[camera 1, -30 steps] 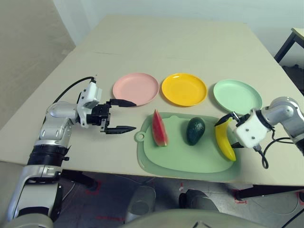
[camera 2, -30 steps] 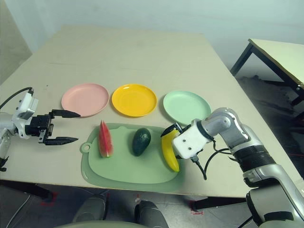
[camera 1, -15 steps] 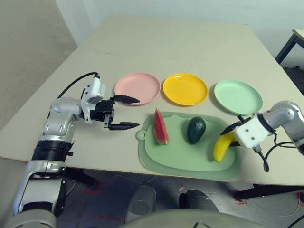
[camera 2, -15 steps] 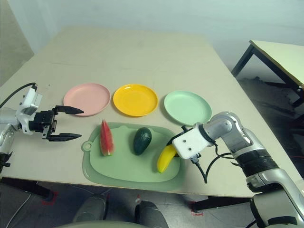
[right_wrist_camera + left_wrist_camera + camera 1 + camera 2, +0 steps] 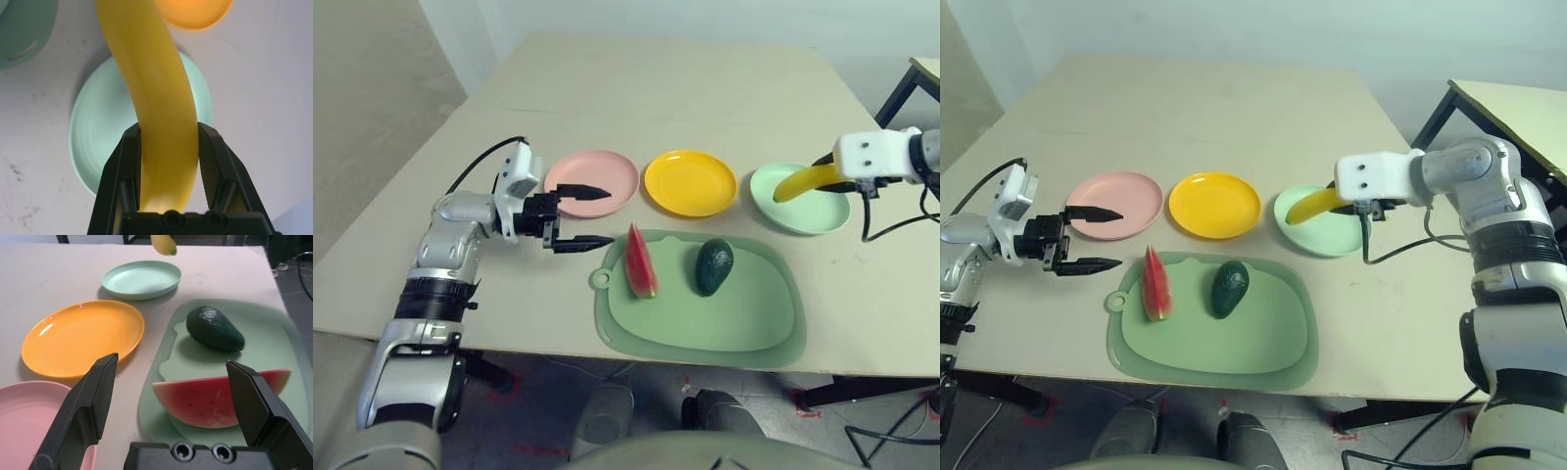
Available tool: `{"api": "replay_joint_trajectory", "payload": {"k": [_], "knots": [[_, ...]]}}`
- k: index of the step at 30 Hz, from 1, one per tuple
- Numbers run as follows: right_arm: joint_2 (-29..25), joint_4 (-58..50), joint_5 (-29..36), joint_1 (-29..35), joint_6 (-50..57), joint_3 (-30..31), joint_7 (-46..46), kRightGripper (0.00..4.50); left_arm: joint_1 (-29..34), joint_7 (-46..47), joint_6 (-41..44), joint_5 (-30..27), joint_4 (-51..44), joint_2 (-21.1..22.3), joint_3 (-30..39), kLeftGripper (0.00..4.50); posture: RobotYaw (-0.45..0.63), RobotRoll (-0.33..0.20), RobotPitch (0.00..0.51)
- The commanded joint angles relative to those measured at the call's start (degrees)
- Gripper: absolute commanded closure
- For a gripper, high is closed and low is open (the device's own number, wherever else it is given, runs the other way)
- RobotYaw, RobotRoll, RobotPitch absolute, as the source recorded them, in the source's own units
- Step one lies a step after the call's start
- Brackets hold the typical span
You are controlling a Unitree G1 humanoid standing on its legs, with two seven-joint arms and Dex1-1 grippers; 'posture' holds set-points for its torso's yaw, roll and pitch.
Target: Place the fruits into color-matched plates.
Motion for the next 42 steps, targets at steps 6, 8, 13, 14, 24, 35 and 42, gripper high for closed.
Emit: {"api": "replay_joint_trajectory", "payload": {"k": [6,8,13,14,24,35,42], "knots": [[11.6,7.0,-5.1,-10.7,-0.8,1.2,-11.6,2.83,-1.1,7.3,2.5,3.7,0.8,0.1,-0.2,0.0,0.18,0.0,0.065],[15.2,9.3,-6.2,-12.5,-0.3,1.6,-14.6,2.83,-1.4,10.5,3.3,4.6,0.1,-0.3,-0.1,0.0,0.19,0.0,0.07],[22.4,16.0,-10.5,-13.4,1.0,4.1,-21.5,2.83,-1.2,17.4,7.2,5.6,-3.7,-1.8,-0.5,0.0,0.22,0.0,0.07],[23.2,17.0,-11.4,-13.4,1.3,4.6,-22.7,2.83,-1.1,18.3,8.0,5.6,-4.3,-2.0,-0.6,0.0,0.23,0.0,0.069],[27.5,21.6,-16.0,-11.6,6.1,6.3,-30.1,2.83,-0.6,26.0,14.3,6.0,-9.5,-3.5,-0.2,0.0,0.28,0.0,0.063],[26.7,21.6,-16.8,-12.0,5.6,5.6,-31.9,0.43,1.4,27.6,16.8,5.2,-12.7,-4.2,0.1,0.0,0.26,0.0,0.063],[22.3,18.7,-17.0,-16.8,-3.7,6.6,-23.7,0.04,1.6,20.7,12.3,5.5,-12.4,-1.4,-1.7,0.0,0.25,0.0,0.062]]}}
